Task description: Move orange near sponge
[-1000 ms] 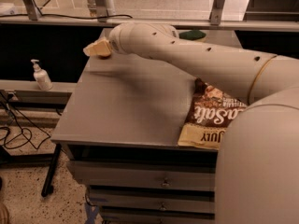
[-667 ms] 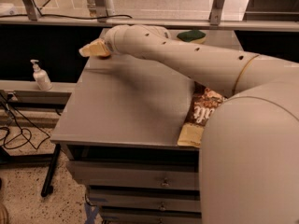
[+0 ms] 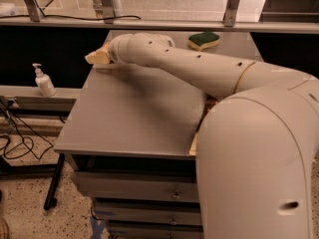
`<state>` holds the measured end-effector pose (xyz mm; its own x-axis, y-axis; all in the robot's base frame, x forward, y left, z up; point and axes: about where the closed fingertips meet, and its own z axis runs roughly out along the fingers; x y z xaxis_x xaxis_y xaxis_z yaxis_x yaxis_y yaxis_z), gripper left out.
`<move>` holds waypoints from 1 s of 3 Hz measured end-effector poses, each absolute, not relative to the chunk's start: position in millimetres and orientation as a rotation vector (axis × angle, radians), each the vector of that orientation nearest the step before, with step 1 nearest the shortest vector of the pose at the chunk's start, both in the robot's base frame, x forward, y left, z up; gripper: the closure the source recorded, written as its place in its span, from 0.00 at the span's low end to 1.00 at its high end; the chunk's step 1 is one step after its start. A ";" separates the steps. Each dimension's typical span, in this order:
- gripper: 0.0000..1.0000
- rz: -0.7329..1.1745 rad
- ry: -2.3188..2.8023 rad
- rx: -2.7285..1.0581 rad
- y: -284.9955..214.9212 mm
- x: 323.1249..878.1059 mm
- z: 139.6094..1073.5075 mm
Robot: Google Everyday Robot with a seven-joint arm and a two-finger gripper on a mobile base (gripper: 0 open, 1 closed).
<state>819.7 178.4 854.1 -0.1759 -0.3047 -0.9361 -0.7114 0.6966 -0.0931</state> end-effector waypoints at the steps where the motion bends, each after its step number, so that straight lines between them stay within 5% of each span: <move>1: 0.42 0.438 1.761 -0.805 175.5 822.1 852.5; 3: 0.88 0.405 1.738 -0.789 155.7 819.1 866.2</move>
Offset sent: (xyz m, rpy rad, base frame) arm 0.0002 -0.0245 0.0105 0.0034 -0.0387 -0.0351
